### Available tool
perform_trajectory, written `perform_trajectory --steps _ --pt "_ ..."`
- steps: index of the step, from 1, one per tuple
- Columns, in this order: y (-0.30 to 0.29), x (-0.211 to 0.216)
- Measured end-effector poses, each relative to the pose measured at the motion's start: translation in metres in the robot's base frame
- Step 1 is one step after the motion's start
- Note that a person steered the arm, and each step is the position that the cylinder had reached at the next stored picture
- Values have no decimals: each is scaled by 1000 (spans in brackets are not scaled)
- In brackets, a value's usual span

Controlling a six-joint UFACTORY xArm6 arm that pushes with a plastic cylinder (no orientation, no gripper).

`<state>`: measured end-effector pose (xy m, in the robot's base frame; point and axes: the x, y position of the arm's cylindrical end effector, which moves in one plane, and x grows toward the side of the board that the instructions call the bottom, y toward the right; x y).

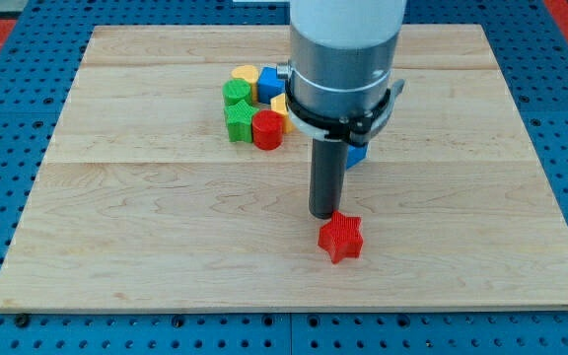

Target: Move blue triangle towards bottom right

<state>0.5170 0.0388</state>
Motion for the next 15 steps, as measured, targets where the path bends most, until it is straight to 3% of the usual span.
perform_trajectory --steps 1,2,3,5,6,7,8,9,11,14,15 --pt "-6 -40" --pt "-57 -70" --pt "-3 -89" --pt "82 -83" --pt "79 -108" --pt "92 -108" --pt "125 -75" --pt "126 -98" --pt "154 -99" --pt "150 -26" --pt "150 -24"
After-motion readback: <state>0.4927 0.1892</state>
